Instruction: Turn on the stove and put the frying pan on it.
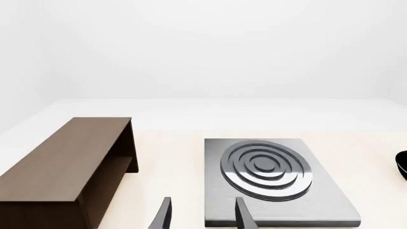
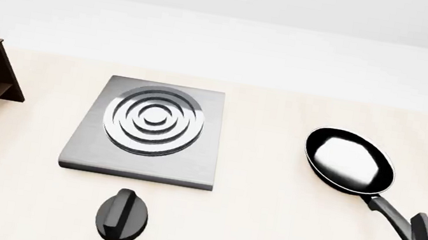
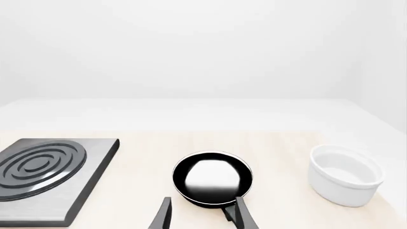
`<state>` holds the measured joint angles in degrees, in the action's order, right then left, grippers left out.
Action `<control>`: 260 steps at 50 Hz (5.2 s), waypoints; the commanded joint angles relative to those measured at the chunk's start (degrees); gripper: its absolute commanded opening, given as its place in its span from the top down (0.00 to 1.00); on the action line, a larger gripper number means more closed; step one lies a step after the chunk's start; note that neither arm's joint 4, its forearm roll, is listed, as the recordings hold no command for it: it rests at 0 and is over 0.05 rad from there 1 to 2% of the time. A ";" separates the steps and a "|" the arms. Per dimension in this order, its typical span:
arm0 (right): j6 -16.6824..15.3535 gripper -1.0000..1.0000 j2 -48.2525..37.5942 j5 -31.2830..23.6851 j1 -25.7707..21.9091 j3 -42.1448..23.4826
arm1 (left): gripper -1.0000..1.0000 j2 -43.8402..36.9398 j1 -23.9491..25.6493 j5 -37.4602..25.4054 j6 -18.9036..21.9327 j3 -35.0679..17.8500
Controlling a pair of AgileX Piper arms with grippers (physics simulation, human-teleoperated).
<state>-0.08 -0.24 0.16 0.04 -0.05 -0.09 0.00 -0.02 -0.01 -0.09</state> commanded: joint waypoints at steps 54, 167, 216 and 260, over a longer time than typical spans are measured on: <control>-2.05 0.00 -3.14 1.95 1.86 0.03 | 0.00 -52.63 15.38 -5.40 -9.74 -9.35; -4.81 0.00 -16.60 -23.86 -5.16 -38.17 | 0.00 0.08 -4.45 -2.99 -1.43 -4.86; -22.72 0.00 -68.02 16.85 9.70 -16.67 | 0.00 0.08 -4.06 -3.60 0.31 -4.50; -25.65 0.00 -91.95 39.61 13.73 -11.98 | 0.00 0.09 -3.33 -3.36 -0.20 -5.62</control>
<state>-25.22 -87.71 35.83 13.28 -12.48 0.00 -3.39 -3.43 -0.17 -5.57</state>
